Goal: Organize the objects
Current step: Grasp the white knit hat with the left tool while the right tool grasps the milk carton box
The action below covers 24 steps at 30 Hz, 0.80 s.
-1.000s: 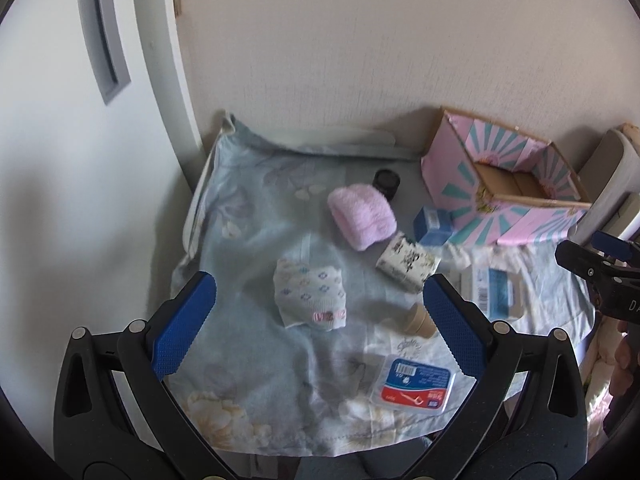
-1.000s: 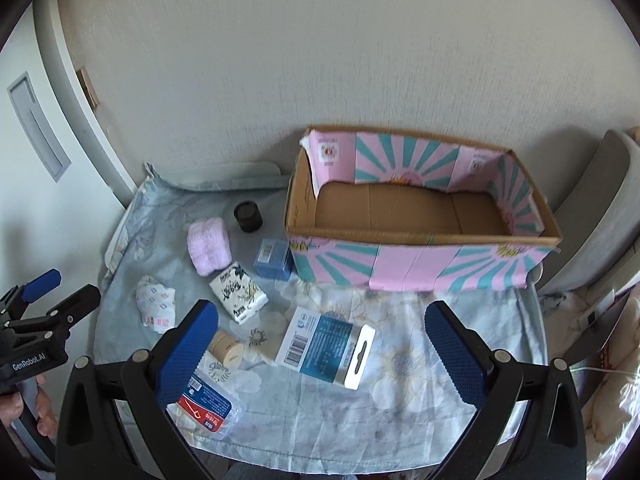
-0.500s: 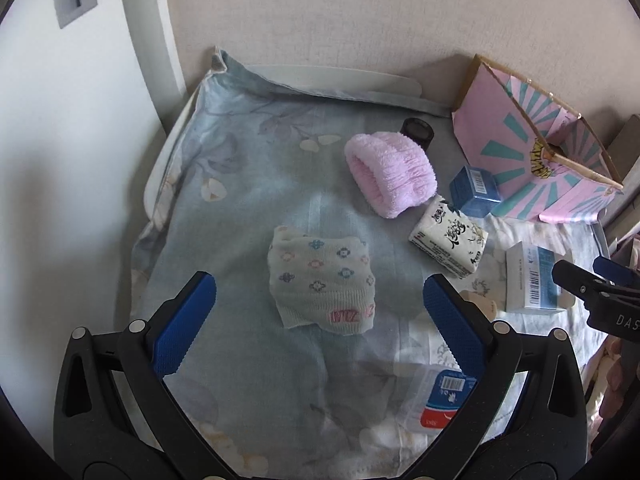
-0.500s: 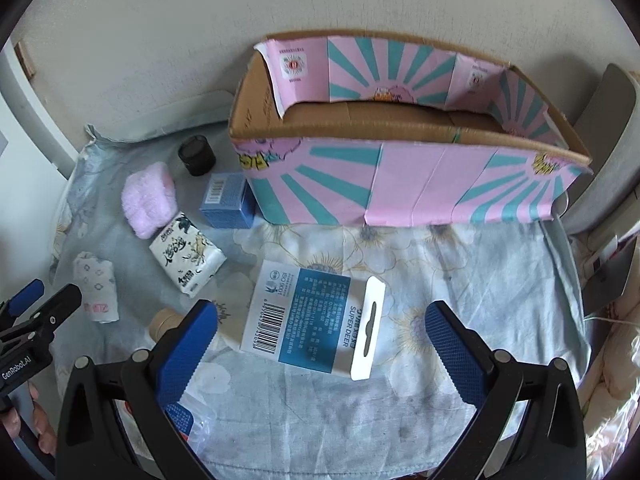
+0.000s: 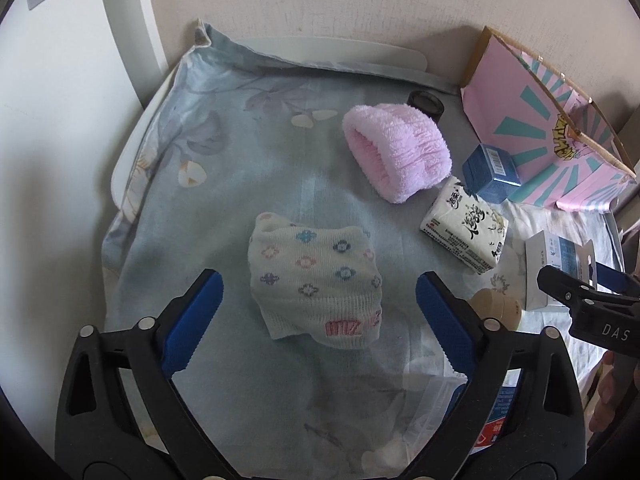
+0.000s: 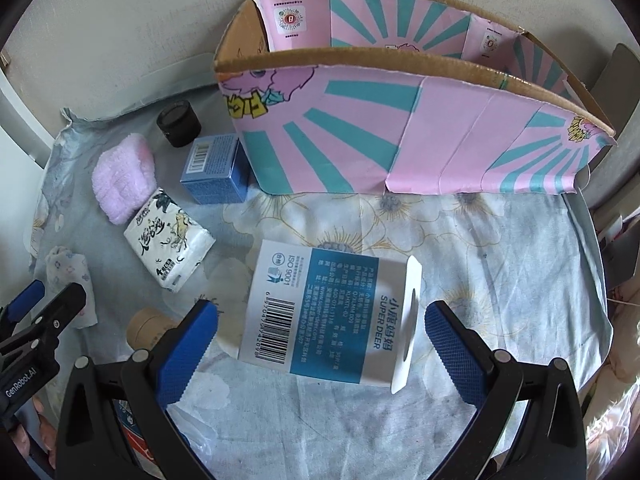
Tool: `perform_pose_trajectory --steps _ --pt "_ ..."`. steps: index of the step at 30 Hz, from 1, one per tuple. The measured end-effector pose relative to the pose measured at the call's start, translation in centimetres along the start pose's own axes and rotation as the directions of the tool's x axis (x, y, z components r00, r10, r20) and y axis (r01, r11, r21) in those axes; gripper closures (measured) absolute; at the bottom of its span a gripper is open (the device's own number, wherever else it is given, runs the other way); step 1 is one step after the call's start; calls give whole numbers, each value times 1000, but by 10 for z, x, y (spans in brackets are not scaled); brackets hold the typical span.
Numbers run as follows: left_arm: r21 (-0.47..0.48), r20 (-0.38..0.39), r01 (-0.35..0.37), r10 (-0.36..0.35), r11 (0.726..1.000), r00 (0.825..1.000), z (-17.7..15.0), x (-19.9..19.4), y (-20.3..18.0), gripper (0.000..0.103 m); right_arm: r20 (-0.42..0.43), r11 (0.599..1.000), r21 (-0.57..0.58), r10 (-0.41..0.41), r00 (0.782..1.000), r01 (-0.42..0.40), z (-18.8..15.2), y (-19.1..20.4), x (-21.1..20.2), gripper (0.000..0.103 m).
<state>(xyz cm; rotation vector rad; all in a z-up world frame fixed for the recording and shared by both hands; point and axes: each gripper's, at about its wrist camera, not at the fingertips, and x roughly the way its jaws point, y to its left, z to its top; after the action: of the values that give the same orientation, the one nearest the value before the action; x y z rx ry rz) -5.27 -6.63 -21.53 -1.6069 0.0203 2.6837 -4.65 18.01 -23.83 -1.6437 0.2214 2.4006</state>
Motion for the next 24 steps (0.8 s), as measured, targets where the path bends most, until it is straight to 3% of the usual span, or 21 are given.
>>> perform_pose_trajectory --steps 5,7,10,24 --pt "-1 -12 4 -4 1000 1000 0 4 1 18 -4 1000 7 -12 1000 12 -2 1 0 3" --pt "-2 -29 0 0 1000 1000 0 7 2 28 -2 1000 -7 -28 1000 28 -3 1 0 6" --pt "-9 -44 17 -18 1000 999 -1 10 4 37 -4 999 -22 -45 999 45 -4 1 -1 17" --pt "-5 -22 26 -26 1000 999 -1 2 5 44 14 1000 -27 -4 1000 5 -8 -6 -18 18"
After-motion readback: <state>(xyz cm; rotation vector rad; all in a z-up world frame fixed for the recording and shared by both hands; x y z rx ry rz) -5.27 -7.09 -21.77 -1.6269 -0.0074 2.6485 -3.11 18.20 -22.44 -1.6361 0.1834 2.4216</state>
